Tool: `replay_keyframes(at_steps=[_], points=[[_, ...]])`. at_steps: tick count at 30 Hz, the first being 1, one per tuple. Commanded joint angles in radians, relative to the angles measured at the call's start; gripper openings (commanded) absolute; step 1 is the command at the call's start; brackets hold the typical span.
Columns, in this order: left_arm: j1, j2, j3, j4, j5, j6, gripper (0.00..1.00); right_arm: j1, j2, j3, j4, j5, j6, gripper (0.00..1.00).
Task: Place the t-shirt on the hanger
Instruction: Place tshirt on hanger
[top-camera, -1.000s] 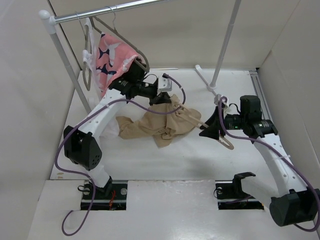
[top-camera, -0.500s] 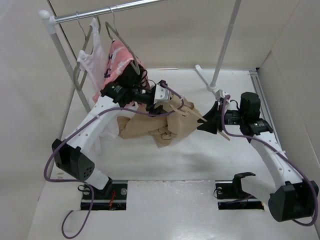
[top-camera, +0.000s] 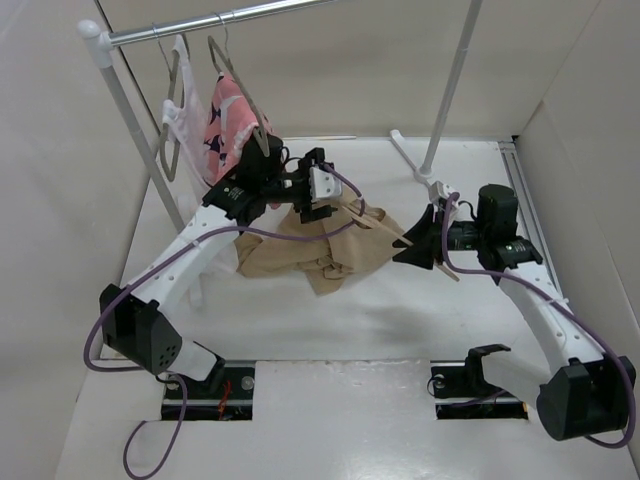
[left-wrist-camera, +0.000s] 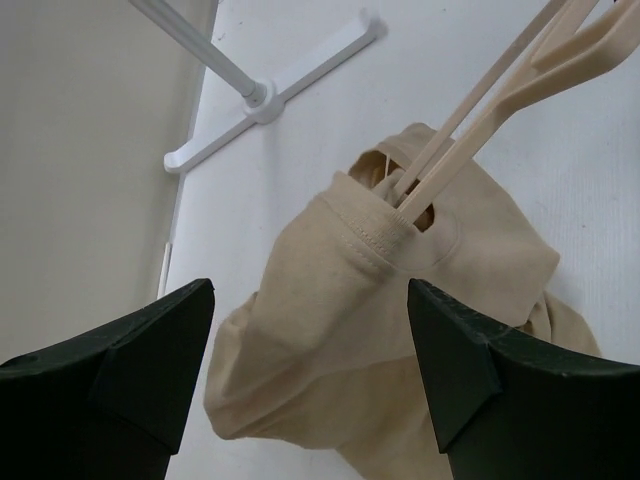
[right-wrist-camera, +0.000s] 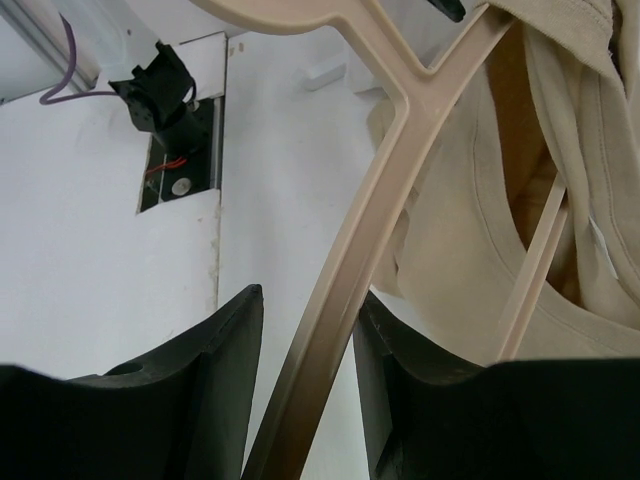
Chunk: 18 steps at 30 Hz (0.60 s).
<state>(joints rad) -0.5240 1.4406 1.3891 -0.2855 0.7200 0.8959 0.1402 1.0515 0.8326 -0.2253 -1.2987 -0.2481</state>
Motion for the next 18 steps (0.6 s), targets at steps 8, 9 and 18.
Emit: replay_keyframes(at_steps=[8, 9, 18], points=[[-0.005, 0.081, 0.028, -0.085, 0.01, 0.165, 0.75, 0.042, 0.059, 0.063, 0.043, -0.056, -0.071, 0.0], [-0.005, 0.105, 0.054, -0.133, 0.01, 0.199, 0.73, 0.042, 0.07, 0.075, 0.002, -0.056, -0.088, 0.0], [-0.005, 0.181, 0.093, -0.328, 0.019, 0.391, 0.24, 0.052, 0.128, 0.167, -0.163, -0.056, -0.243, 0.0]])
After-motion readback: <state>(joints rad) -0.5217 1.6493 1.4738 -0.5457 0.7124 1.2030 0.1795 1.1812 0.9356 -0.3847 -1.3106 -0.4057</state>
